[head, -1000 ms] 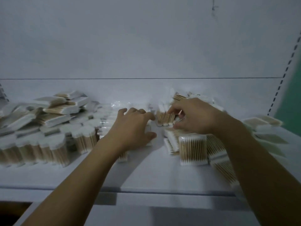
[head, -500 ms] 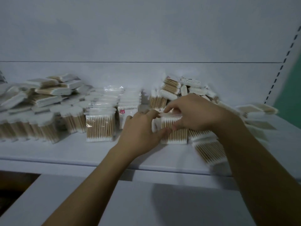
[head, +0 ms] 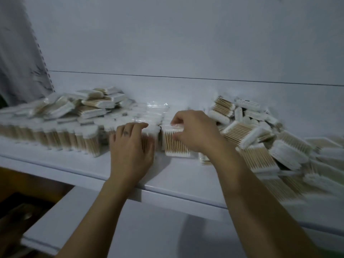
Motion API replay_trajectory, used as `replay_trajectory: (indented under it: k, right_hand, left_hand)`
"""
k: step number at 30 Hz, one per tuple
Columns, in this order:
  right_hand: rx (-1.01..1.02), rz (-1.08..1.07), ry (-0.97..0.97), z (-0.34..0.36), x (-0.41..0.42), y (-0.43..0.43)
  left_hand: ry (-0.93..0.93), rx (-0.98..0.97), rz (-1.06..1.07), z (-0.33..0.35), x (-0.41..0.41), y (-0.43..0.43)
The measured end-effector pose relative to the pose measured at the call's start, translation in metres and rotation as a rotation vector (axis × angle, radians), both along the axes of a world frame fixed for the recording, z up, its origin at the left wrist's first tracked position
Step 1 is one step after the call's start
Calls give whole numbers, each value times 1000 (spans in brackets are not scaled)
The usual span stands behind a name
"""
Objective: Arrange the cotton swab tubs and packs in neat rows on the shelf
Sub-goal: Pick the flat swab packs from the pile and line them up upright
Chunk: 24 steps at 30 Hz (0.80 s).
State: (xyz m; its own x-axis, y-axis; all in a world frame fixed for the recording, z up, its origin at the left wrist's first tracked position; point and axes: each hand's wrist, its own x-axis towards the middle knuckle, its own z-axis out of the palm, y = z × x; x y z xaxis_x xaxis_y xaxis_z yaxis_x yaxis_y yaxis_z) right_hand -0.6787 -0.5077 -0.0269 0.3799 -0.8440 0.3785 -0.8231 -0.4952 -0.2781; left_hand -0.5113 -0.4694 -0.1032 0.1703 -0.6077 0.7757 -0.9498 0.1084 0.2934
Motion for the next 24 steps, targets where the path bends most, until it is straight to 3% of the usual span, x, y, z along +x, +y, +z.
replay_trajectory:
  k: [10,24]
  right_hand:
    - [-71,-50,-89,-40,18,-24]
    - [-14,-70,-128,-59,20,-14]
  left_hand:
    - [-121,58,53,-13,9,-6]
    - [-105,111,47,-20,12,-10]
